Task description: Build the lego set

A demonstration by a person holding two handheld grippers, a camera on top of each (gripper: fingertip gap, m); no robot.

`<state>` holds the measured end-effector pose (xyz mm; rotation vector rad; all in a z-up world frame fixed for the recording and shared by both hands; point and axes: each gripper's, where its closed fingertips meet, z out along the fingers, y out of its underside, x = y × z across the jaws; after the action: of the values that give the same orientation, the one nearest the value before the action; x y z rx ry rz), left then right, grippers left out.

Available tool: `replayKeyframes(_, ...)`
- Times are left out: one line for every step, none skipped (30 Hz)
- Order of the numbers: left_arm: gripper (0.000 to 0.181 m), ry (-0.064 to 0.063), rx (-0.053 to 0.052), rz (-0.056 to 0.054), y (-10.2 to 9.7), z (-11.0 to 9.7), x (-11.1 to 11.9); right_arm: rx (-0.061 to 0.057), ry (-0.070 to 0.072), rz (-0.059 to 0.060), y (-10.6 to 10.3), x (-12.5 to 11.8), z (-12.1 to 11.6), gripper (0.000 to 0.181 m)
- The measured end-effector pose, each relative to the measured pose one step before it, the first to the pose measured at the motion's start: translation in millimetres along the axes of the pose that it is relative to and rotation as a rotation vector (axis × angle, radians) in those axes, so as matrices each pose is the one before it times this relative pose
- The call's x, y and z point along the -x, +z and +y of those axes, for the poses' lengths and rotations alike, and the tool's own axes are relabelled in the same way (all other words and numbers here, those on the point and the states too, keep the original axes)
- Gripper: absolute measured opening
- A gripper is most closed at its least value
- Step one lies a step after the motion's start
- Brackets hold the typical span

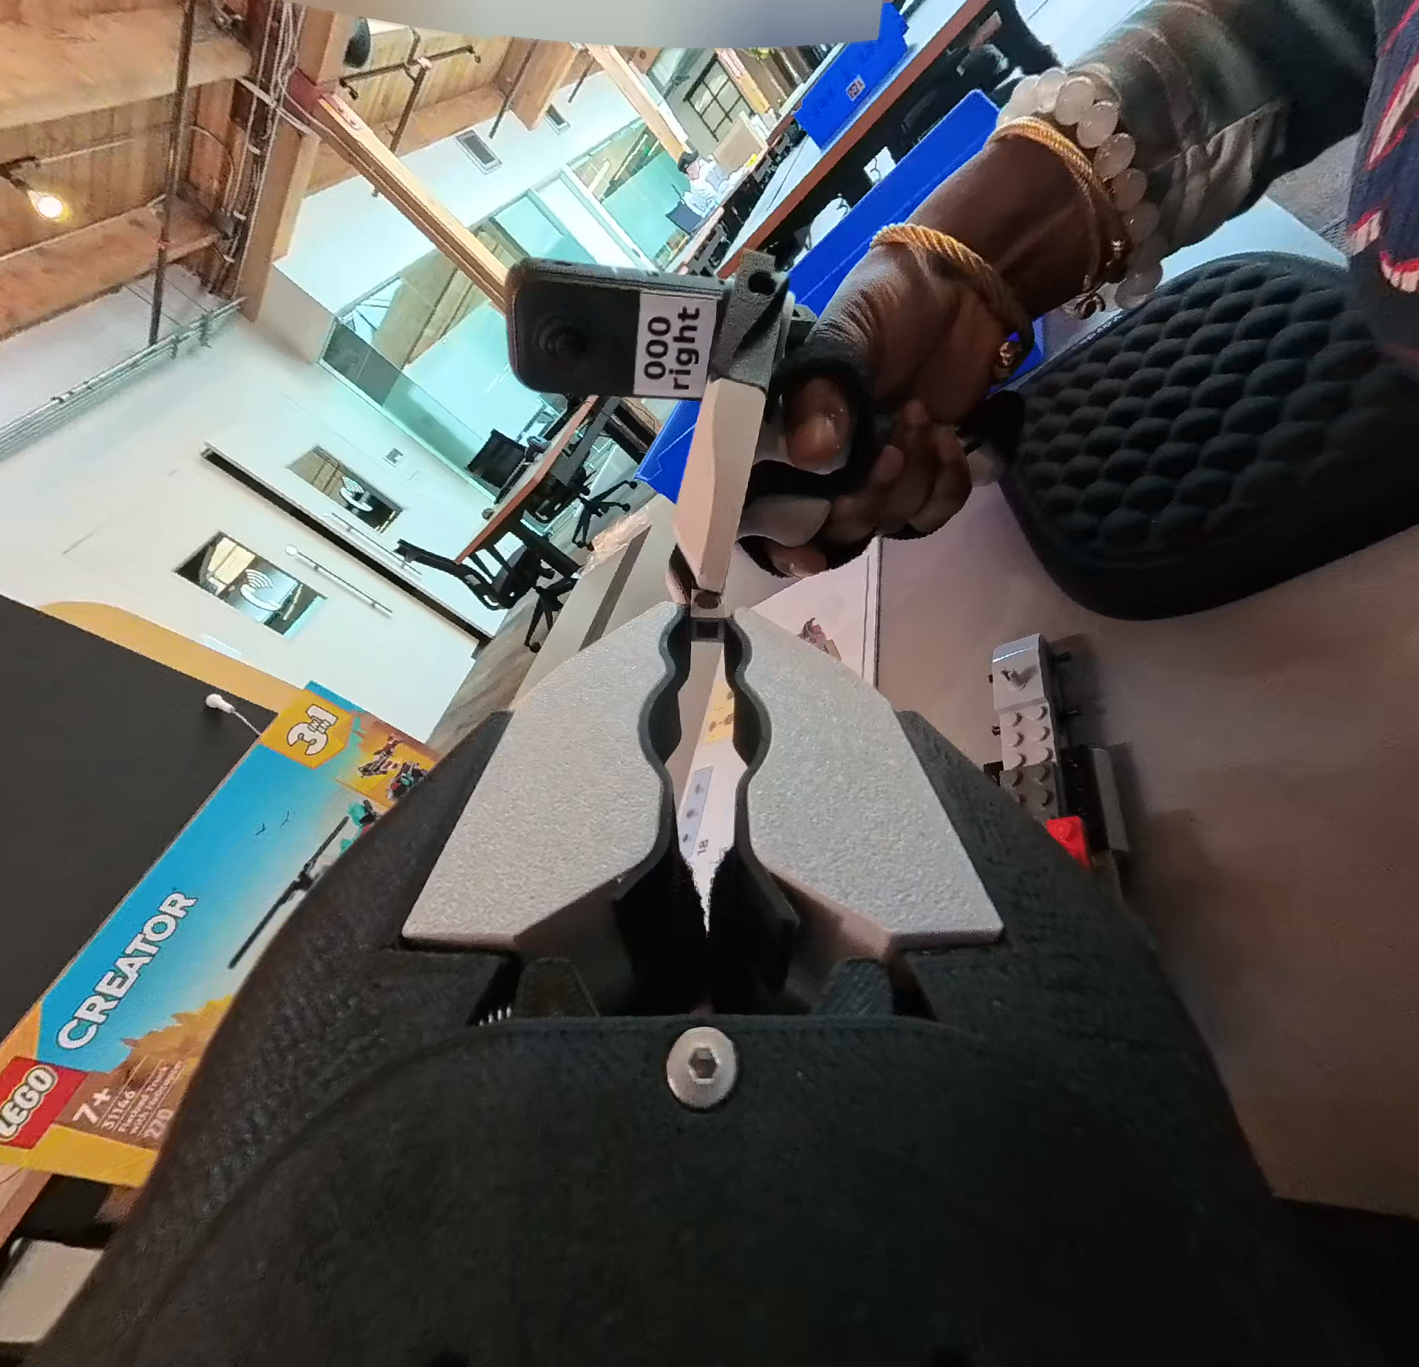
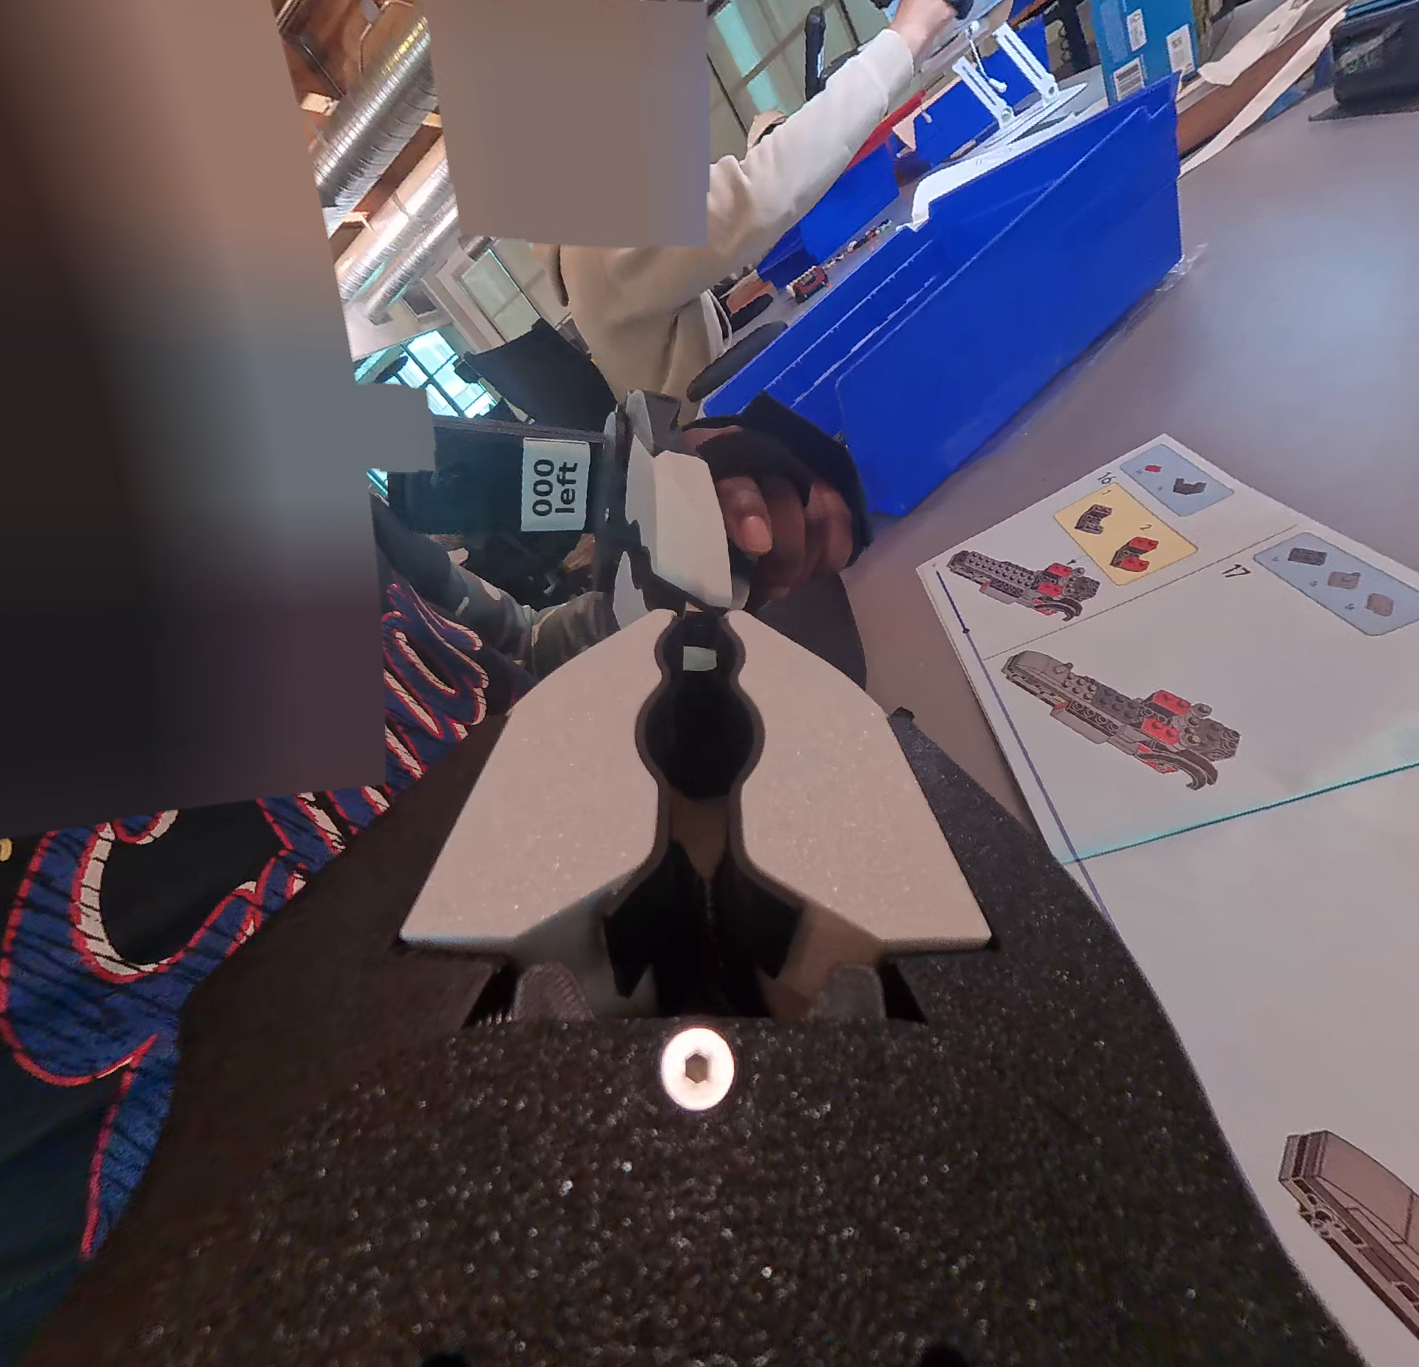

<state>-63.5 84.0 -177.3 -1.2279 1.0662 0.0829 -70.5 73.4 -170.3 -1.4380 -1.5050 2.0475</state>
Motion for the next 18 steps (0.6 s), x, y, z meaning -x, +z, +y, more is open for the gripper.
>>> replayKeyframes(0.008, 0.0002, -0.0005, -0.0002, -0.06, -0.21, -0.11, -0.0021, 0.0008, -0.0039, 0.07, 0.38, 0.09, 0.008)
replayKeyframes(0.008, -0.0091, -0.0033, 0.0024, -0.07, -0.39, -0.06, -0.002, 0.0035, -0.0025, 0.02, 0.27, -0.11, 0.008)
replayKeyframes(0.008, -0.0063, -0.0043, 0.0014, -0.06, -0.27, -0.06, -0.0008, 0.001, -0.001, 0.19, 0.22, -0.09, 0.008)
replayKeyframes(0.008, -0.0001, -0.0022, -0.0003, -0.17, 0.02, -0.11, 0.0016, -0.0026, 0.0032, 0.13, -0.17, 0.15, 0.009)
replayKeyframes(0.008, 0.0052, 0.0004, -0.0023, 0.09, 0.19, -0.05, 0.0018, 0.0018, 0.0023, 0.03, -0.27, 0.16, 0.009)
replayKeyframes(0.008, 0.0132, 0.0022, -0.0049, -0.02, 0.33, 0.04, 0.001, 0.0073, 0.0008, 0.23, -0.31, 0.11, 0.008)
replayKeyframes(0.008, 0.02, 0.0052, -0.0051, 0.0, 0.64, -0.04, 0.001, 0.0091, 0.0014, 0.04, -0.68, 0.3, 0.008)
replayKeyframes(0.008, 0.0206, 0.0061, -0.0039, 0.05, 0.61, -0.27, -0.0001, 0.0077, 0.0002, 0.17, -0.57, 0.43, 0.008)
replayKeyframes(0.008, 0.0121, 0.0031, -0.0022, 0.06, 0.45, -0.3, -0.0013, 0.0066, -0.0025, -0.04, -0.27, 0.4, 0.008)
replayKeyframes(0.008, -0.0009, -0.0013, 0.0005, -0.11, 0.01, -0.39, -0.001, 0.0058, -0.0032, 0.19, 0.02, 0.39, 0.008)
replayKeyframes(0.008, -0.0095, -0.0036, 0.0035, -0.15, -0.02, -0.6, 0.0018, 0.0, -0.001, 0.22, 0.05, 0.54, 0.008)
replayKeyframes(0.008, -0.0089, -0.0032, 0.0032, -0.33, 0.05, -0.5, 0.0021, -0.0016, 0.0011, 0.37, 0.02, 0.49, 0.008)
replayKeyframes(0.008, -0.0025, -0.0014, 0.0004, -0.31, 0.02, -0.35, 0.0024, -0.0006, 0.0008, 0.31, 0.08, 0.24, 0.008)
replayKeyframes(0.008, -0.0002, 0.001, 0.0003, -0.28, 0.24, -0.24, 0.0035, -0.0008, 0.0019, 0.19, -0.31, 0.32, 0.008)
replayKeyframes(0.008, -0.0001, 0.0017, 0.0014, -0.14, 0.19, -0.35, 0.0039, -0.0005, 0.001, 0.3, -0.22, 0.46, 0.008)
replayKeyframes(0.008, 0.0042, 0.0006, 0.0011, -0.28, 0.13, -0.36, 0.004, 0.0014, -0.0015, 0.23, 0.12, 0.5, 0.008)
replayKeyframes(0.008, 0.007, -0.0004, 0.002, -0.3, -0.08, -0.5, 0.0059, -0.0014, -0.0027, 0.15, 0.26, 0.64, 0.008)
replayKeyframes(0.008, 0.0063, -0.0008, 0.0031, -0.2, -0.2, -0.74, 0.0062, -0.0018, -0.0026, 0.2, 0.27, 0.71, 0.008)
